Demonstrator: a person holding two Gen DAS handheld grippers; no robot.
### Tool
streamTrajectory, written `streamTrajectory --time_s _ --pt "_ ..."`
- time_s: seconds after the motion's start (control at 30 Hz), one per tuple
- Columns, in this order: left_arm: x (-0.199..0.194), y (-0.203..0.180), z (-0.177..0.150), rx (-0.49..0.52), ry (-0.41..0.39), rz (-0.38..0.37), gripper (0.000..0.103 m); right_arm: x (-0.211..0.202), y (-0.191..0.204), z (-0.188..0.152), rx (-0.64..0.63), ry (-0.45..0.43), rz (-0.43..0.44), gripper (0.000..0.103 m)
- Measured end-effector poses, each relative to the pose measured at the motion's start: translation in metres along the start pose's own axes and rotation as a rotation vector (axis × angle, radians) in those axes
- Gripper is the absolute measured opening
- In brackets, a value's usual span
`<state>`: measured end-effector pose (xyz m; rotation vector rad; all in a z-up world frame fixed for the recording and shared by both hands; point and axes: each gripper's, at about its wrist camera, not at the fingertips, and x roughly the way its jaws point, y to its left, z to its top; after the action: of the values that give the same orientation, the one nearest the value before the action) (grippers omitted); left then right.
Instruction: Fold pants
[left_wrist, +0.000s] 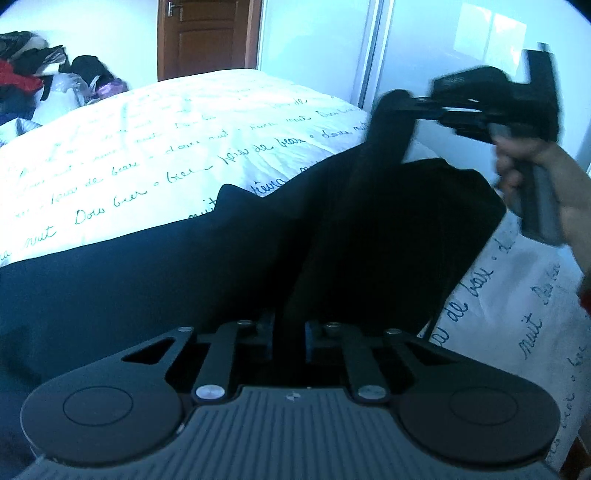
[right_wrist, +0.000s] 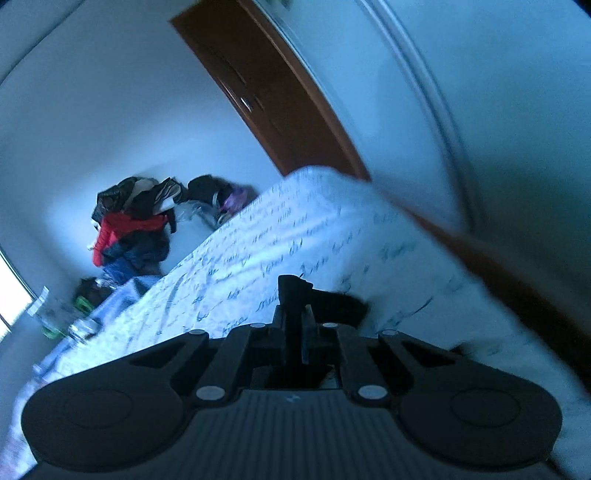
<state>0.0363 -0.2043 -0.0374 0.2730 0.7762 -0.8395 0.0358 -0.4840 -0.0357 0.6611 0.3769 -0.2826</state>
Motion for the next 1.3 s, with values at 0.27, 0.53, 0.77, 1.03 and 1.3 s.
streamTrajectory --time_s 0.27,0.53,0.77,1.03,1.3 --pt "-0.010 -0.007 -0.007 0.052 -0.003 -0.037 0.014 -0.071 0.014 -0.028 -0.239 -0.081 -0.201 0.008" --pt "-0.014 -0.017 -0.011 0.119 -0.018 -0.037 0.014 -0.095 -0.010 -0.050 -0.221 -0.043 -0.292 0.008" --pt "-0.014 -0.020 -0.011 0.139 -0.020 -0.035 0.014 -0.096 -0.017 -0.061 -0.223 -0.015 -0.321 0.008" --pt "-0.013 -0.024 -0.014 0.162 -0.019 -0.034 0.015 -0.101 -0.023 -0.069 -0.236 0.010 -0.342 0.008" --pt "-0.012 -0.021 -0.010 0.126 -0.007 -0.076 0.026 -0.095 -0.034 -0.072 -0.212 0.043 -0.347 0.008"
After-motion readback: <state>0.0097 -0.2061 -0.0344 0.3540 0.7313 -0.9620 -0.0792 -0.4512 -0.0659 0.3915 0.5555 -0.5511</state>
